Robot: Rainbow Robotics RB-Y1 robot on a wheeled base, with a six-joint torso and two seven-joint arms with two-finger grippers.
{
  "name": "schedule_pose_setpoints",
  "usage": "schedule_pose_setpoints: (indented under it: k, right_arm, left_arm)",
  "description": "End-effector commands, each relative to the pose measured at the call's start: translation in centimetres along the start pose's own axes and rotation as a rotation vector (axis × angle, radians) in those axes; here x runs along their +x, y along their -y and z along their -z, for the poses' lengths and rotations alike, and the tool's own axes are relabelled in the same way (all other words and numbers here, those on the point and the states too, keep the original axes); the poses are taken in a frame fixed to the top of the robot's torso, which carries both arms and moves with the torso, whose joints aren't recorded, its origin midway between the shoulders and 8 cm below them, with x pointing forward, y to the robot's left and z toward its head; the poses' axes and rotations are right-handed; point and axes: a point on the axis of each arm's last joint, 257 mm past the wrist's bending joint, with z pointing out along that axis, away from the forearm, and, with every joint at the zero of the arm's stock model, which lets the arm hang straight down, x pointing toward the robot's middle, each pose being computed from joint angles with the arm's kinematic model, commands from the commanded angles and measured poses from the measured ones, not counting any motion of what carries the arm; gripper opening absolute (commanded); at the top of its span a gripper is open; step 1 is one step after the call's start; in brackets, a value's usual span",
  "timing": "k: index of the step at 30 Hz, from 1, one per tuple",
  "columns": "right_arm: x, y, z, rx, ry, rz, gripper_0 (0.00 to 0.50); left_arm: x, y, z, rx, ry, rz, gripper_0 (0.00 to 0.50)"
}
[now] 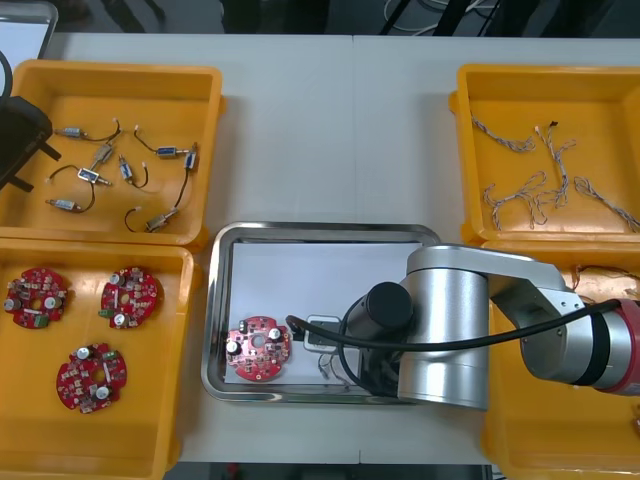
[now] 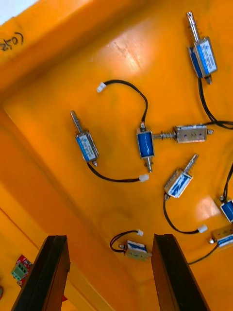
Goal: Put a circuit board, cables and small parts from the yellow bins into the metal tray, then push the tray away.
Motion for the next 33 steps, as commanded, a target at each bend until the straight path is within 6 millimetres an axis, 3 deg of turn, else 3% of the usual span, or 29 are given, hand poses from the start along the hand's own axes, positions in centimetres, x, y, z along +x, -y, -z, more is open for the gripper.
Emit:
schedule_pose_setpoints:
  k: [1, 7, 8, 10, 12, 14, 26, 33]
  right_arm:
    - [-2.1, 0.6, 0.3, 0.026, 0.034, 0.039, 0.0]
    - [-2.1, 0.6, 0.2, 0.029, 0.032, 0.034, 0.0]
    - [-2.1, 0.6, 0.2, 0.029, 0.032, 0.033, 0.03]
    - [-2.1, 0.5, 0.2, 0.027, 0.031, 0.032, 0.165]
    - [-2.1, 0.5, 0.2, 0.027, 0.031, 0.029, 0.408]
    - [-2.1, 0.7, 0.2, 0.031, 0.032, 0.028, 0.5]
    - [-2.9, 2.0, 1.4, 0.069, 0.06, 0.011, 0.5]
    - [-4.1, 4.0, 4.8, 0.076, 0.073, -0.033, 0.5]
  left_arm:
    - [-4.0, 1.5, 3.2, 0.061, 0.075, -0.038, 0.5]
    - [-4.8, 1.1, 2.6, 0.06, 0.07, -0.052, 0.5]
    - [-4.9, 1.0, 2.5, 0.062, 0.066, -0.047, 0.5]
    - [-4.9, 1.0, 2.1, 0.063, 0.061, -0.046, 0.5]
    - [-5.0, 0.9, 1.7, 0.058, 0.069, -0.057, 0.5]
    - [-5.0, 0.9, 1.2, 0.056, 0.08, -0.067, 0.5]
    - [-5.5, 0.4, -0.9, 0.047, 0.083, -0.05, 0.5]
    - [-5.8, 0.1, -2.1, 0.044, 0.085, -0.04, 0.5]
